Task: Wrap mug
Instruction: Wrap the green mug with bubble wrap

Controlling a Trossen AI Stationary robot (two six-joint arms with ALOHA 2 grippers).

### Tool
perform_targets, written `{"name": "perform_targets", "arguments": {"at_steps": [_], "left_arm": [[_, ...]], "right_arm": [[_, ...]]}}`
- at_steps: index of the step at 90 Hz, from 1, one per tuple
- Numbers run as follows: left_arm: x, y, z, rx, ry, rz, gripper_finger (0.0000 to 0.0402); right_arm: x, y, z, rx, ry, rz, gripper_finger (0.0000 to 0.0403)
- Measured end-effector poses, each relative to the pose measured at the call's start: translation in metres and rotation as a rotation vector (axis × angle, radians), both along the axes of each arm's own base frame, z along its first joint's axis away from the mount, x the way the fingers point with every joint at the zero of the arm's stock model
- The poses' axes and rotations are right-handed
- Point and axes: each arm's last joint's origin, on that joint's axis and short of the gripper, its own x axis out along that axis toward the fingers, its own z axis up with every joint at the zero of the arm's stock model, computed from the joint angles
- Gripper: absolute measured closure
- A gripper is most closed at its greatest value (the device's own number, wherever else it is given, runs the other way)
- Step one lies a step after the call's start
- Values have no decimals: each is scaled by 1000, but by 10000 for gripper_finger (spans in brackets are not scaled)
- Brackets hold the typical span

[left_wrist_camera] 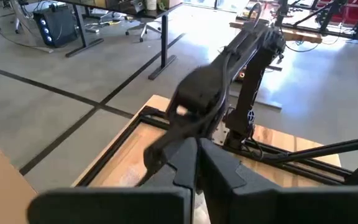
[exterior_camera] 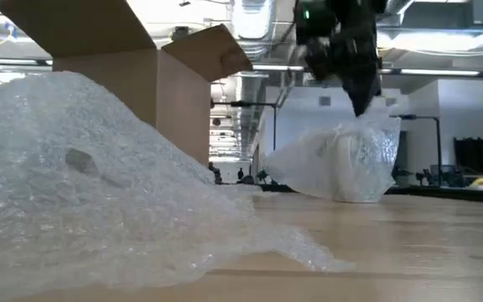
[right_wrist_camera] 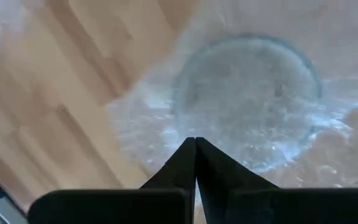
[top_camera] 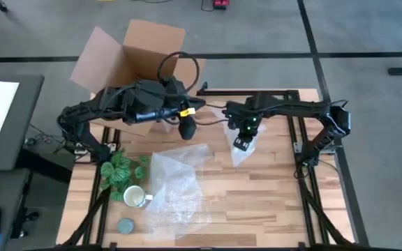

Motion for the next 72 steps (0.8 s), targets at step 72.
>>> {"name": "perform_targets", "arguments": {"at_steps": [72], "left_arm": [[0, 0, 0, 2, -1, -2, 402]], "right_arm": [[-2, -19, -12, -55, -23, -126, 403]]}}
